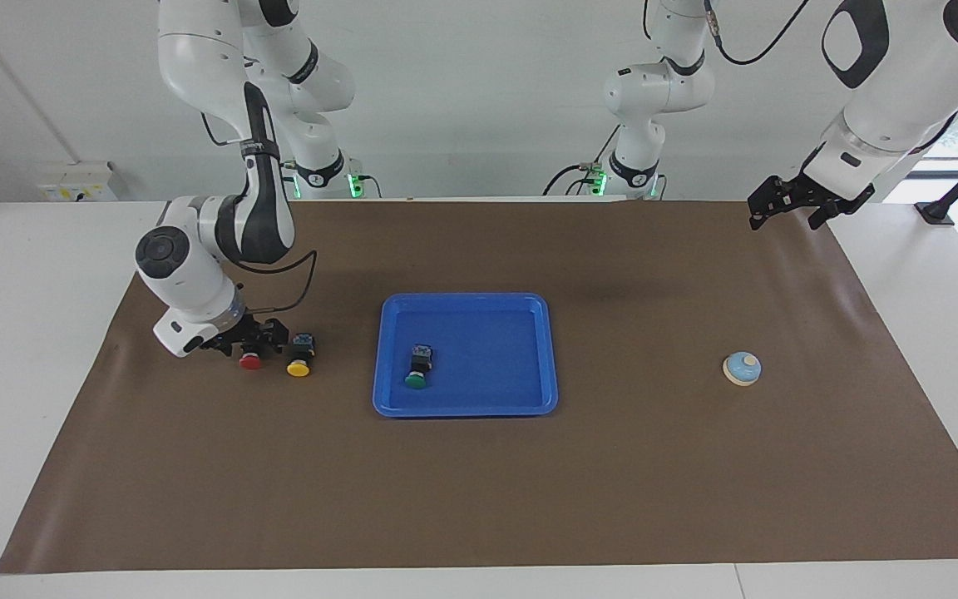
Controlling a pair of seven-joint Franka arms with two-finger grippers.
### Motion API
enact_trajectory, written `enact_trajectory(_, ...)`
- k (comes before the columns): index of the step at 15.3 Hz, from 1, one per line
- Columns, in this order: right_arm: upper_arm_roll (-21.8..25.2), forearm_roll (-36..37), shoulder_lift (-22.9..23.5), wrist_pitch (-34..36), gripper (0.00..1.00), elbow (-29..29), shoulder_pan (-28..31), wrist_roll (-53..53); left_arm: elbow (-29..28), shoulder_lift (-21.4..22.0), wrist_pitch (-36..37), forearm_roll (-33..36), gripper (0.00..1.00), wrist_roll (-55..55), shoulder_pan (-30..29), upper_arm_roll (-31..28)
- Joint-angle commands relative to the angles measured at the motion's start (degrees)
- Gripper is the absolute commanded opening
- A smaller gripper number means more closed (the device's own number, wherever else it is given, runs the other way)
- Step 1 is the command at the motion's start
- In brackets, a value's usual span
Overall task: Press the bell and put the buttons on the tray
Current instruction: 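Grasp the red-capped button with the right gripper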
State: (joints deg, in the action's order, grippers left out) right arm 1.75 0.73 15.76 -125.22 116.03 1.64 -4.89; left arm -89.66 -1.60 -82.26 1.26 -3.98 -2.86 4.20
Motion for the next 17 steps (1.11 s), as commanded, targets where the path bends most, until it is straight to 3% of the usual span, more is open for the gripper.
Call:
enact_trajectory(1,-0.25,0.59,-2.32,-2.04,1.0,3.68,0.38,-1.52,0.1,0.37,1.05,-0.3,1.0,-0.15,-0.39,0.11)
enact_trajectory(2,-0.25,0.59,-2.49,-2.31,1.0,4.29,0.56,-1.52,0.1,0.45,1.05,-0.3,1.0,-0.15,-0.39,0.11)
enact_trajectory(4,-0.25,0.59,-2.93,-3.44,0.89,5.34,0.82,-1.96,0.1,0.46,1.05,-0.3,1.0,-0.15,-0.39,0.11)
enact_trajectory(10,-0.25,0.59,-2.85,-4.15,0.05,5.44,1.0,-2.67,0.1,0.46,1.05,-0.3,1.0,-0.15,-0.39,0.11)
enact_trajectory(12,-0.25,0.59,-2.67,-4.15,0.0,4.21,0.65,-2.58,0.1,0.37,1.05,-0.3,1.0,-0.15,-0.39,0.11)
enact_trajectory(14,-0.6,0.59,-2.49,-0.23,0.0,-1.65,0.12,-2.4,0.1,0.46,1.05,-0.3,1.0,-0.15,-0.39,0.11)
enact_trajectory(17,-0.78,-0.2,1.27,12.86,0.0,-16.92,-4.08,2.05,0.1,0.46,1.05,-0.3,1.0,-0.15,-0.39,0.11)
